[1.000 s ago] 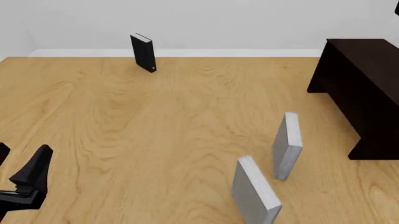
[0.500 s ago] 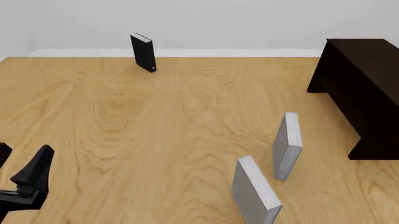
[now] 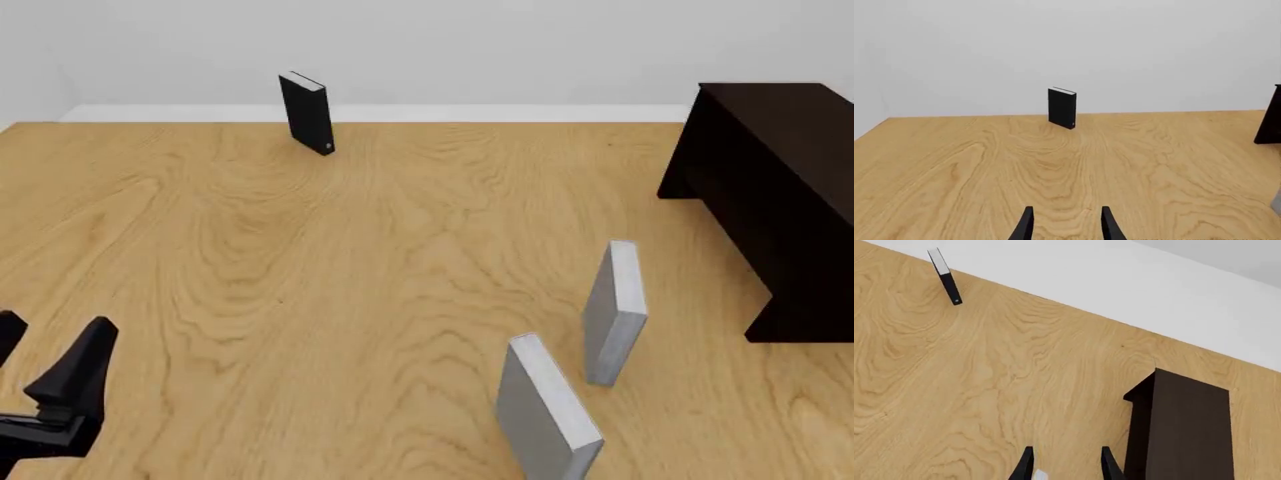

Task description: Pick up the book on the right and place it on the cabinet shelf.

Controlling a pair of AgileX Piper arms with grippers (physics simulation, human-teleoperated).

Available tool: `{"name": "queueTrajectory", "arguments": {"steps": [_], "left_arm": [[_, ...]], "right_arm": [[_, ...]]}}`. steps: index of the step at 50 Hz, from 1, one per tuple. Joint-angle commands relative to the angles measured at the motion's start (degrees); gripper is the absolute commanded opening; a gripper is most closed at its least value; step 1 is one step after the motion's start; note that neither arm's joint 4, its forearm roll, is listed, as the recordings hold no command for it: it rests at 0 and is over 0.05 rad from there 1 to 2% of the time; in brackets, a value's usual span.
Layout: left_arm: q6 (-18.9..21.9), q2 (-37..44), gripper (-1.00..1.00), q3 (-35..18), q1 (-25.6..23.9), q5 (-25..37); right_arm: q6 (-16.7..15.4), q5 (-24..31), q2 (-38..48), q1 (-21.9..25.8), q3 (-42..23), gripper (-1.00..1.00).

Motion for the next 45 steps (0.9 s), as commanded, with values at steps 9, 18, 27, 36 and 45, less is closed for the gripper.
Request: {"name": "queueTrajectory", "arguments": {"steps": [9,18,27,36,45], "left_arm": [[0.49,-0.5,1.0,0.0,-0.62,0.61],[0.35,0.05,1.0,0.0,-0.87,0.41],[0.77,-0.39,1.0,0.01,-1.35,1.03],[0.97,-0.05,1.0,0.01,-1.28,0.86],[1.22,-0.95,1.0,0.01,-1.55,1.73]], "right_arm": [[5.64,1.65,3.69,0.88,7.63,1.0],[8.55,1.51,2.62,1.64,11.99,1.0],[7.84,-2.41,-0.38,1.51,23.11,1.0],[9.79,-4.1,-2.0,2.99,28.4,1.0],[11.7,-7.55,-2.83,2.09,32.07,1.0]]}}
